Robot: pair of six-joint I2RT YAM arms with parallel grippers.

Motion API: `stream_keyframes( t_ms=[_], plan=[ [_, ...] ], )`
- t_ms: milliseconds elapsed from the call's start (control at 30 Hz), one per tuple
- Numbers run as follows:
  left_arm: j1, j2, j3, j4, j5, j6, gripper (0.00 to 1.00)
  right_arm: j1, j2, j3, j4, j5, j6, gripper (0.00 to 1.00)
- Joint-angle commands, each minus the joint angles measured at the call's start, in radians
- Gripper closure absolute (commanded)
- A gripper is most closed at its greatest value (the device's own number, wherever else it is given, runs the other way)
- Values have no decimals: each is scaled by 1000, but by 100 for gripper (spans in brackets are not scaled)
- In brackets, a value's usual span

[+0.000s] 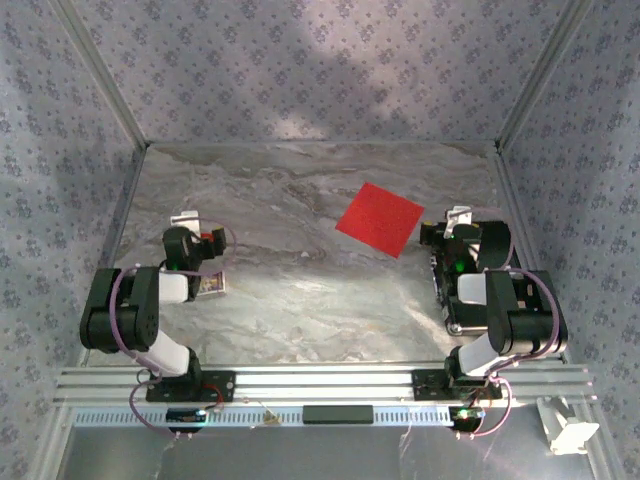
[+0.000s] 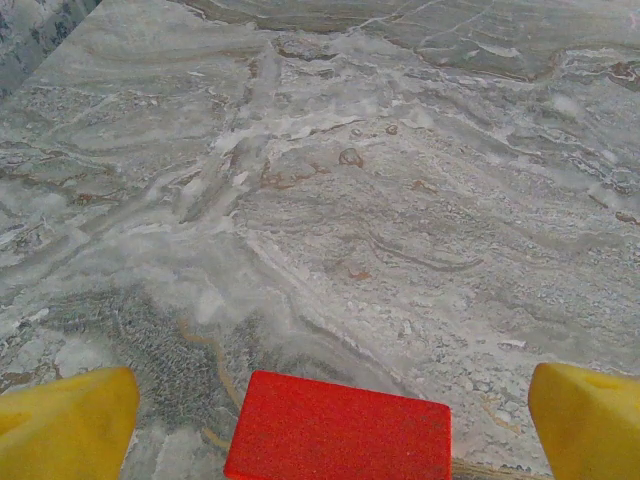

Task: Fold a paper plane with a square sheet of paper (pick it up from the middle)
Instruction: Move the square sheet of paper to the center of the table.

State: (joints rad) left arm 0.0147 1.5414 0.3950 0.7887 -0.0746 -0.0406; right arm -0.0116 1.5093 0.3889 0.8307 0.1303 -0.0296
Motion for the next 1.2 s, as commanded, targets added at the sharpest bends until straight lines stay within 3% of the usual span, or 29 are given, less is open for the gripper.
stream_keyframes(
  t_ms=[0,1167],
  plan=[
    [-4,-7,21,21,13,13,0,-5,11,-4,-8,-9,18,1],
    [-12,-12,8,38,13,24,0,10,4,-18,11,-16,-4,1]
  ],
)
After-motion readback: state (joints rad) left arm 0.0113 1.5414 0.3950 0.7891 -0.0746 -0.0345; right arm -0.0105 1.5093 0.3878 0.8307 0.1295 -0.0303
